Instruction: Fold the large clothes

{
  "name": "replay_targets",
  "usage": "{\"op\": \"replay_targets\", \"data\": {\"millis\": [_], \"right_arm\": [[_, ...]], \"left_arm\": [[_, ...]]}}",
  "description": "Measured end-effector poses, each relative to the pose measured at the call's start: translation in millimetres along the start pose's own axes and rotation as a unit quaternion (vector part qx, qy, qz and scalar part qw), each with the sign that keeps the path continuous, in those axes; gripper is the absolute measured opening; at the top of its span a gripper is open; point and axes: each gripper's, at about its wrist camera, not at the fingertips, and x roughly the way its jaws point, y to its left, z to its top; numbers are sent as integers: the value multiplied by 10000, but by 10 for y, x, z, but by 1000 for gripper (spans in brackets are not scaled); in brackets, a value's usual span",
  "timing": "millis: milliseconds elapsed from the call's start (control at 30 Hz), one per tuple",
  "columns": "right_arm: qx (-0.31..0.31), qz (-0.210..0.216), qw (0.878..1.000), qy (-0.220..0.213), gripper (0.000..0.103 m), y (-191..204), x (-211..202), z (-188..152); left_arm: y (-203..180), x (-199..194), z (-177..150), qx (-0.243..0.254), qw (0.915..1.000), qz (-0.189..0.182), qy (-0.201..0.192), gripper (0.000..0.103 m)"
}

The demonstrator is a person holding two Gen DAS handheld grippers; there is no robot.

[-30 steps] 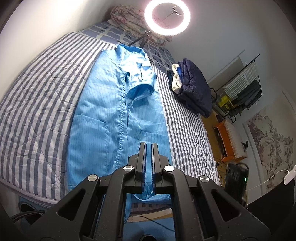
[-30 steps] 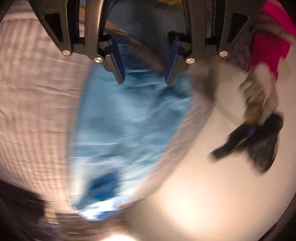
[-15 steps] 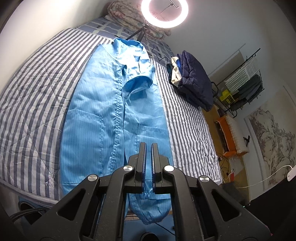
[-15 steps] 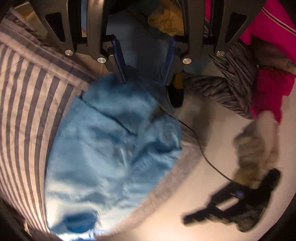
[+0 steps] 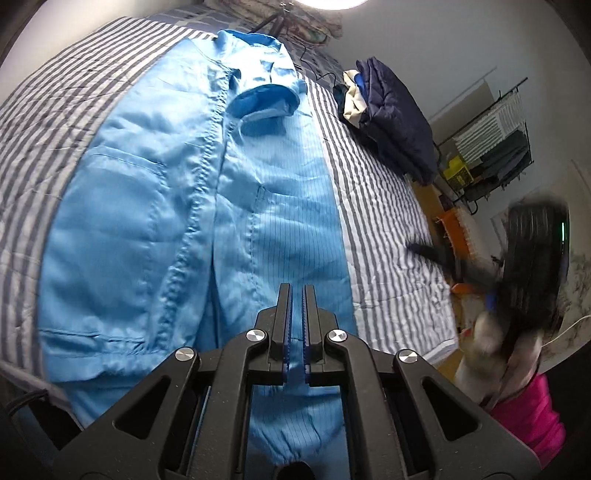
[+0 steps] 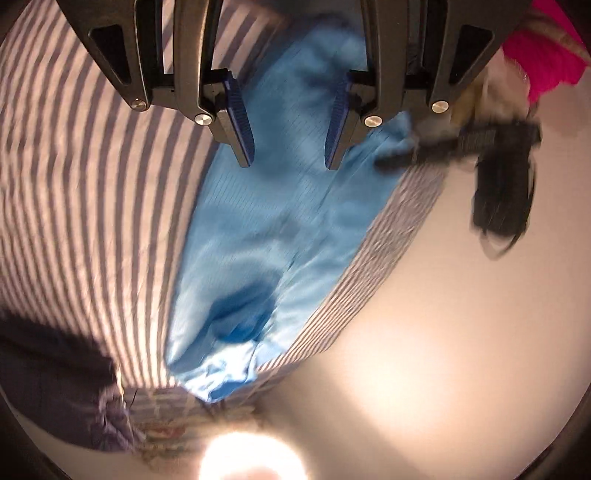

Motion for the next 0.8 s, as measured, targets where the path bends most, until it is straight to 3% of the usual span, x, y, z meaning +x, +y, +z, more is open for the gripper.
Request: {"op": "replay_targets", "data": {"millis": [133,367,467,600,800], "right_arm": [[69,-187,9998,-66,35,-243,221,453],[-58,-1001,9949,52,28,-612,1072,1176],[-84,-1142,9932,210,26,-725,1425,1393],[-185,-1164,9927,254,26,-747,1793,1681],[-203,-998,9948,-53,27,-620,2168,2232]], "left_arm": [[-2,268,-73,27,9999,34,117,1],[6,609,-150,430,9983,237,326,1],[99,714,-176,363,9981,240,447,1],[189,763,-194,245,9984,163,476,1],[220,786,-166,230,9986,69,476,1]]}}
